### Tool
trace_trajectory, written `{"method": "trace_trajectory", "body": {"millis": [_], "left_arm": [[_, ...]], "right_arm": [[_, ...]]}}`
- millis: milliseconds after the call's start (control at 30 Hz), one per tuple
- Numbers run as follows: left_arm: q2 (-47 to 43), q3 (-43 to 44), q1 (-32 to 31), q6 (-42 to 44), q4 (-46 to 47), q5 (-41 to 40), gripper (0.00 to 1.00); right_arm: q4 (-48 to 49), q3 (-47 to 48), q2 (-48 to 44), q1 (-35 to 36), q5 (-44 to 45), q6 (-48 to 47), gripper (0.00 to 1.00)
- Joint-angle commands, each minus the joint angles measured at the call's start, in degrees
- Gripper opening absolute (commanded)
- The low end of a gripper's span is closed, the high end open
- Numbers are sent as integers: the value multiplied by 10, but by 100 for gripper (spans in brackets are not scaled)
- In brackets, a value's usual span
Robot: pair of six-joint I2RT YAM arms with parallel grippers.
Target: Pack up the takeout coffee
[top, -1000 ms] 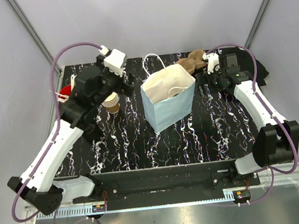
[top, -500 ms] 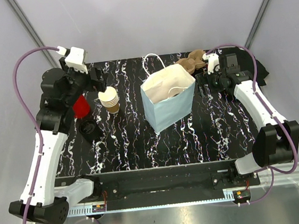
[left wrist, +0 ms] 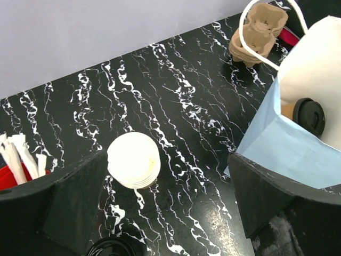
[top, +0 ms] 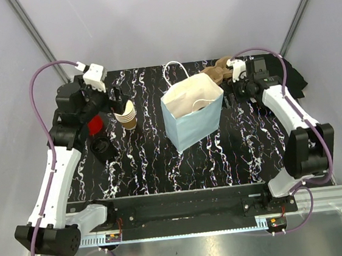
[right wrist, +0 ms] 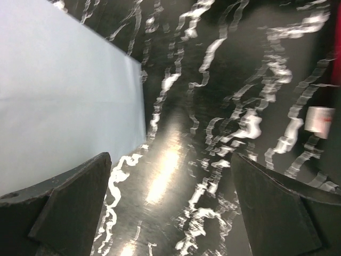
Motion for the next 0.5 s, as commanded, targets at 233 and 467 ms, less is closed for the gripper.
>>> {"method": "trace_trajectory", "body": {"millis": [233, 467], "left_arm": [[-18, -9, 73, 1, 21, 47, 99], [-16, -20, 117, -13, 31, 78, 99]], "right_arm": [[41, -53, -11, -6, -203, 13, 100], [31, -96, -43, -7, -233, 10, 100]]}}
